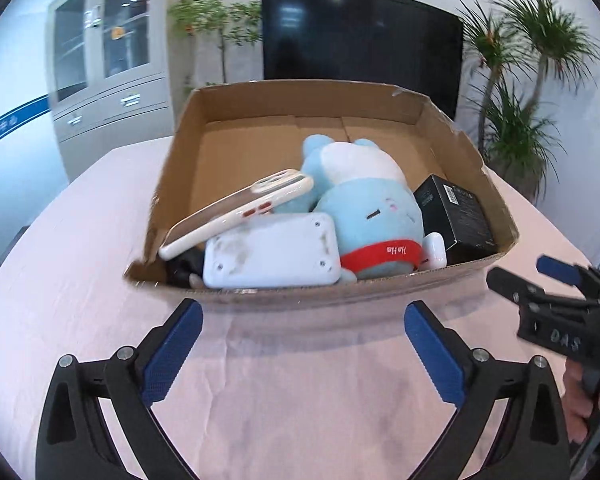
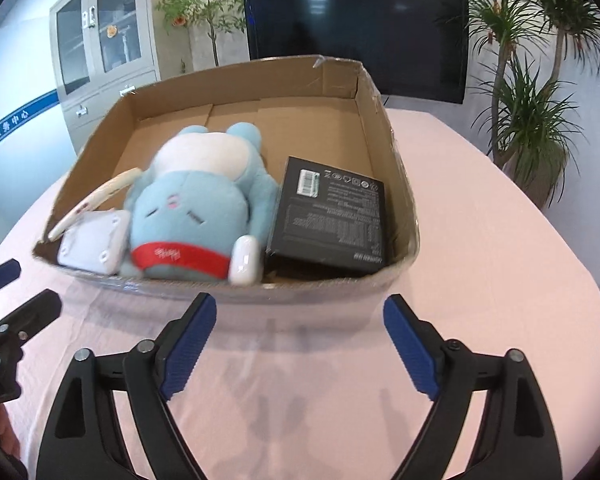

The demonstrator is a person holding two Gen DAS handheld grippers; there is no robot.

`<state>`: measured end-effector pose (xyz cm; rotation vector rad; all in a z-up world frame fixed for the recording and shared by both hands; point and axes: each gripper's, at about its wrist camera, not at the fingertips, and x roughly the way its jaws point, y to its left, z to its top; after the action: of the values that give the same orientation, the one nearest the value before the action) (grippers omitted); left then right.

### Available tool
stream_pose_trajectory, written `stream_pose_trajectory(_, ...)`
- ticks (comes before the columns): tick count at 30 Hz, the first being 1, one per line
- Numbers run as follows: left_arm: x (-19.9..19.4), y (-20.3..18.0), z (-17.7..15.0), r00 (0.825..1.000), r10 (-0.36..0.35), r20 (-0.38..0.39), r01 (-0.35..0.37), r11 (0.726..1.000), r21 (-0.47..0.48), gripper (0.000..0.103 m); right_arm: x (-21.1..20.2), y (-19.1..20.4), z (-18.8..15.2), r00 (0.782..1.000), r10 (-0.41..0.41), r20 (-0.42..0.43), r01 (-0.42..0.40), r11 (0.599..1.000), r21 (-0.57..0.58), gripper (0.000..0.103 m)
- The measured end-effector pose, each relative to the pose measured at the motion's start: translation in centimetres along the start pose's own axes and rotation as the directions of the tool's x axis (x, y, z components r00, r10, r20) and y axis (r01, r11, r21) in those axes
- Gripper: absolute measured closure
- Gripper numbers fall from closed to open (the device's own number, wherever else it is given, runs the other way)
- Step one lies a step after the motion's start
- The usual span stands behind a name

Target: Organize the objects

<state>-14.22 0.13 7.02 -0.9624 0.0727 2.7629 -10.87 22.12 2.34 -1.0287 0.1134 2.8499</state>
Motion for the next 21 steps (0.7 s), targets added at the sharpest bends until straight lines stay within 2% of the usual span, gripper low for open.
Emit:
stream_pose_trajectory(3, -1.0, -0.1, -1.0, 1.000, -0.006, 0.025, 0.007, 1.000, -0.030, 0.000, -1.3, 0.7, -1.1, 0.999, 0.000, 0.039, 0.000, 1.000, 0.000, 0.001)
stream_pose_trajectory(7, -2.0, -0.4, -2.6, 1.000, 0.024, 0.018, -0.023, 0.998, -0.057, 0.000, -3.3, 1.2, -2.8, 0.997, -0.030, 0.065, 0.031, 0.999, -0.013, 0.001)
stream_pose_trajectory(9, -2.2, -0.5, -3.8, 0.999, 0.037, -0.013, -0.037, 0.998, -0.050, 0.000, -3.7, 1.2, -3.5, 0.998, -0.031, 0.055, 0.031, 0.999, -0.015, 0.001)
stream_pose_trajectory(13, -2.9, -0.3, -6.0, 0.999, 0.011, -0.051, -0.015, 0.998, -0.064, 0.000, -3.8, 0.6, -5.1, 1.000, -0.017, -0.005, 0.017, 1.000, 0.016, 0.001)
stream_pose_trajectory(16, -3.9, 0.0, -7.8, 0.996, -0.041, -0.080, 0.033, 0.995, -0.096, 0.000, -3.3, -0.3, -6.5, 0.994, -0.016, -0.105, 0.022, 0.998, 0.060, 0.001)
stream_pose_trajectory(19, -4.1, -0.2, -8.8, 0.995, -0.006, -0.096, -0.003, 0.995, -0.096, 0.000, -3.5, -0.6, -7.9, 0.994, -0.004, -0.106, 0.012, 0.998, 0.067, 0.001)
stream_pose_trajectory(21, -3.4, -0.4, -9.7, 0.991, 0.005, -0.133, -0.016, 0.996, -0.082, 0.000, -3.3, -0.2, -8.5, 0.992, 0.013, -0.123, -0.007, 0.998, 0.055, 0.001)
